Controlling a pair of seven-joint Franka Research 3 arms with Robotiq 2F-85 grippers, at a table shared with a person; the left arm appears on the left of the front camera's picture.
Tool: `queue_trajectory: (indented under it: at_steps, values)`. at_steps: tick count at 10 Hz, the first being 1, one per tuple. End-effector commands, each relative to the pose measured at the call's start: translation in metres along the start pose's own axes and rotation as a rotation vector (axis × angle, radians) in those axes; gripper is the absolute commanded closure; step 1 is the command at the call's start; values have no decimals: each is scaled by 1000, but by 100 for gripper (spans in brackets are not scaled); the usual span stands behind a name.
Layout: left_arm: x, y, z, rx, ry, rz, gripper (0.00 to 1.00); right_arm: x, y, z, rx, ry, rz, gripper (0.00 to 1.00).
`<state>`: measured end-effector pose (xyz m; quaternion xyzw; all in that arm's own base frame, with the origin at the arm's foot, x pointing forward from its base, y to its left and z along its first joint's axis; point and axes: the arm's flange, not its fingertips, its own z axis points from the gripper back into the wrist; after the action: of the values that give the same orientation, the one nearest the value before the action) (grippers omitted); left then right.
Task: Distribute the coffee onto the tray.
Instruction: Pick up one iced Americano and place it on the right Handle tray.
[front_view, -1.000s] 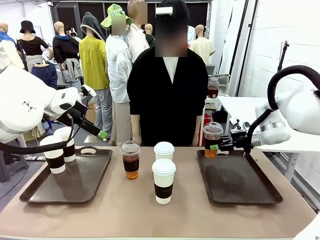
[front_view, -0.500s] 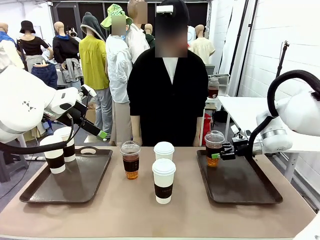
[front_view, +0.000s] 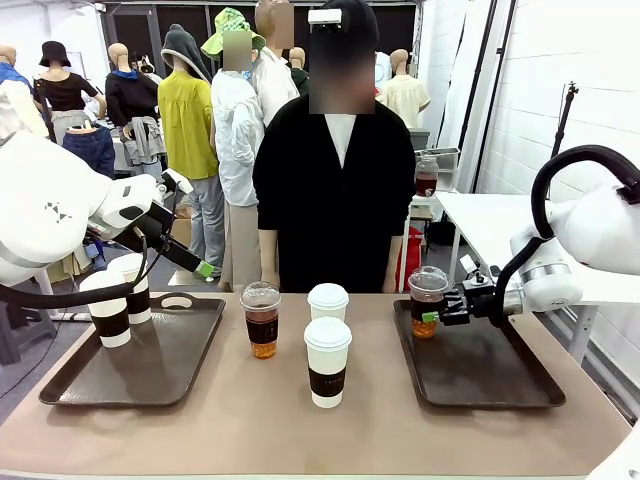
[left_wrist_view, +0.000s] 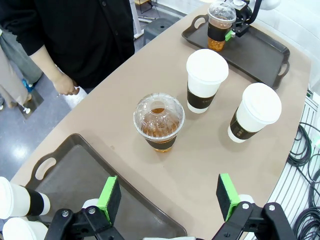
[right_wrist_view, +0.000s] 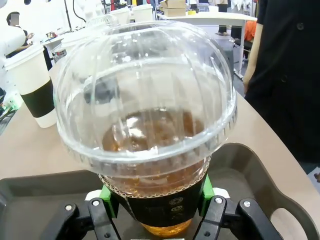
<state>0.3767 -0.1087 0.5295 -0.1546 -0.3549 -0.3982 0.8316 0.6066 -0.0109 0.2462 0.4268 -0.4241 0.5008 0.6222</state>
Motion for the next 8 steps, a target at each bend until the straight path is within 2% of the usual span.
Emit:
queue_trajectory:
  at_steps: [1, 3, 8]
  values:
    - [-2, 2, 1, -16, -5, 3, 0, 4, -6, -4, -18, -14, -5, 29]
    - [-2, 2, 1, -16, -5, 3, 0, 2, -6, -5, -12, -9, -19, 0]
    - [-2, 2, 1, -16, -5, 3, 0, -3, 7, 5, -31, -7, -65, 0]
